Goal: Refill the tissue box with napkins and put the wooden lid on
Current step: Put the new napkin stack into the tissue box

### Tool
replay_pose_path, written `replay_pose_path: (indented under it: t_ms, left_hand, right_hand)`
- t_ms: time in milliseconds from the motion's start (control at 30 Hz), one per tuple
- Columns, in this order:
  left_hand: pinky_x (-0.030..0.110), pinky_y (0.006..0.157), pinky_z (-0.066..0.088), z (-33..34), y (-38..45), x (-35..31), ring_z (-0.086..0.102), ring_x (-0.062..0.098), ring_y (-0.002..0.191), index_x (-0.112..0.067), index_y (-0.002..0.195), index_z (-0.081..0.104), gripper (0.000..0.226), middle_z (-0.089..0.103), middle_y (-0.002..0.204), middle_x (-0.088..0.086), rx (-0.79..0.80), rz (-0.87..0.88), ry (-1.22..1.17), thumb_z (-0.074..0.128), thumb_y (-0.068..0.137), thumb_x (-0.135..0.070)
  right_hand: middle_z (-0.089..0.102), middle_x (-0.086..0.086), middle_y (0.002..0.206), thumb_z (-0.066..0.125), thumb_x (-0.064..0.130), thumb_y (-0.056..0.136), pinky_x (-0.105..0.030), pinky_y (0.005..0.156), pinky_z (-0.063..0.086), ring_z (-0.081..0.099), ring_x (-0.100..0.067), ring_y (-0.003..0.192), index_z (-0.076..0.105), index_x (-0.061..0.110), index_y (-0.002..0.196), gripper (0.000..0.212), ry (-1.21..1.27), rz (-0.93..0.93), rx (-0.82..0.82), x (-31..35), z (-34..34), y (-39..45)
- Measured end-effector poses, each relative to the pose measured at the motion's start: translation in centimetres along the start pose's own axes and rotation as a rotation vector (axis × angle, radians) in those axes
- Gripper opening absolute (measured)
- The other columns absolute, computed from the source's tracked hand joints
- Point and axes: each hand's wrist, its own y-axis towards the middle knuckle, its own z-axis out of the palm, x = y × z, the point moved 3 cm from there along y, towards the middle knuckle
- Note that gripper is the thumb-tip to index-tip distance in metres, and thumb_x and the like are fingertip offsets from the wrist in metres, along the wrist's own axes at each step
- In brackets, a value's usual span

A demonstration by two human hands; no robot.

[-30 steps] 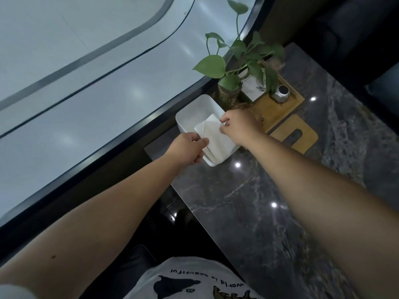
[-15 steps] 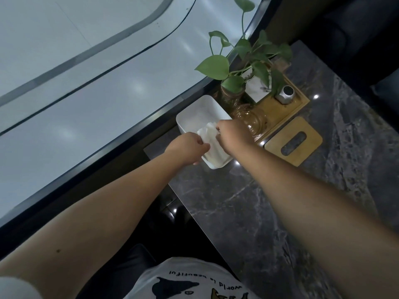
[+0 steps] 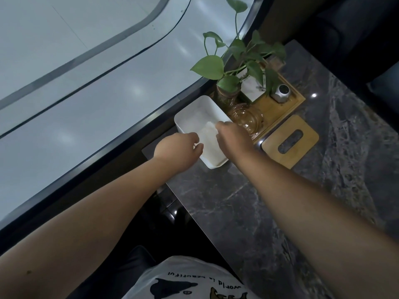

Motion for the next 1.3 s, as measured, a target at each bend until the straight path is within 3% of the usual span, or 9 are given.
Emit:
replay_pose_path:
  t_ms: [167, 267, 400, 567, 700, 800, 967, 1167, 1300]
  left_hand:
    - [0.040, 0.083, 0.040, 0.1, -0.2, -1.4, 0.055, 0.029, 0.100, -0.017, 0.107, 0.068, 0.035, 0.063, 0.109, 0.005, -0.166, 0.217, 0.256, 0.041, 0.096, -0.037]
    - [0.050, 0.106, 0.027, 1.1, 0.6, -1.4, 0.048, 0.026, 0.123, -0.023, 0.109, 0.068, 0.042, 0.061, 0.125, -0.001, -0.043, 0.292, 0.406, 0.033, 0.098, -0.043]
    - [0.060, 0.108, 0.024, 1.6, 1.1, -1.7, 0.058, 0.024, 0.090, -0.026, 0.065, 0.046, 0.034, 0.063, 0.081, -0.001, 0.078, 0.381, 0.638, 0.038, 0.097, -0.035]
    - [0.054, 0.103, 0.030, 1.2, 1.9, -2.4, 0.057, 0.024, 0.077, -0.026, 0.063, 0.043, 0.033, 0.058, 0.070, -0.002, 0.210, 0.447, 0.733, 0.041, 0.096, -0.028]
    - [0.048, 0.085, 0.035, 0.8, 2.0, -2.9, 0.052, 0.024, 0.068, -0.024, 0.072, 0.043, 0.025, 0.053, 0.067, -0.001, 0.321, 0.501, 0.780, 0.036, 0.096, -0.025]
    - [0.045, 0.082, 0.032, 0.6, 2.2, -2.9, 0.046, 0.020, 0.065, -0.020, 0.089, 0.056, 0.038, 0.049, 0.067, -0.001, 0.363, 0.465, 0.727, 0.022, 0.098, -0.032]
    - [0.037, 0.069, 0.037, -0.2, 1.8, -2.9, 0.053, 0.022, 0.076, -0.015, 0.094, 0.062, 0.051, 0.060, 0.086, 0.003, 0.175, 0.476, 0.604, 0.020, 0.100, -0.043]
    - [0.045, 0.109, 0.033, -1.1, -0.6, -4.7, 0.044, 0.029, 0.131, -0.015, 0.123, 0.062, 0.041, 0.057, 0.135, 0.007, -0.089, 0.494, 0.440, 0.039, 0.097, -0.037]
    - [0.049, 0.110, 0.032, 0.5, -2.7, -9.3, 0.045, 0.038, 0.131, -0.006, 0.126, 0.059, 0.045, 0.055, 0.136, 0.017, -0.230, 0.717, 0.309, 0.043, 0.092, -0.032]
  right_hand:
    - [0.063, -0.017, 0.109, 0.049, 0.012, 0.093, -0.039, 0.075, 0.051, 0.061, -0.038, 0.094, 0.064, 0.002, 0.108, 0.023, 0.026, -0.140, -0.054, 0.4, -1.4, -1.9]
    - [0.062, -0.012, 0.092, 0.054, 0.014, 0.089, -0.033, 0.064, 0.045, 0.063, -0.034, 0.084, 0.065, 0.007, 0.093, 0.014, -0.169, -0.231, 0.117, 0.7, -1.0, -3.6]
    - [0.061, -0.010, 0.087, 0.054, 0.011, 0.087, -0.033, 0.062, 0.039, 0.063, -0.033, 0.085, 0.064, 0.011, 0.089, 0.010, -0.188, -0.084, 0.369, 1.1, -0.3, -4.0]
    - [0.052, 0.000, 0.077, 0.056, 0.023, 0.086, -0.033, 0.070, 0.037, 0.052, -0.021, 0.072, 0.052, 0.015, 0.075, 0.014, -0.172, 0.130, 0.713, 1.1, 0.2, -2.9]
    - [0.039, 0.000, 0.063, 0.051, 0.013, 0.089, -0.036, 0.065, 0.036, 0.061, -0.032, 0.087, 0.051, 0.015, 0.078, 0.011, -0.182, -0.035, 0.485, 1.0, -0.3, -3.2]
    - [0.044, 0.002, 0.067, 0.054, 0.015, 0.089, -0.034, 0.072, 0.037, 0.055, -0.028, 0.084, 0.052, 0.010, 0.071, 0.019, -0.206, -0.015, 0.610, 1.2, -0.6, -3.2]
    - [0.068, -0.006, 0.109, 0.044, 0.021, 0.096, -0.037, 0.080, 0.052, 0.063, -0.028, 0.095, 0.066, 0.013, 0.116, 0.031, -0.077, -0.112, 0.270, 0.3, -2.8, -5.4]
    - [0.066, -0.008, 0.087, 0.044, 0.016, 0.093, -0.037, 0.065, 0.048, 0.061, -0.027, 0.081, 0.068, 0.008, 0.092, 0.025, 0.120, 0.023, -0.179, -5.8, -4.9, -12.3]
    - [0.065, -0.022, 0.119, 0.049, 0.017, 0.093, -0.041, 0.094, 0.047, 0.060, -0.035, 0.112, 0.069, 0.000, 0.103, 0.028, 0.080, 0.235, -0.151, -10.4, -2.3, -16.5]
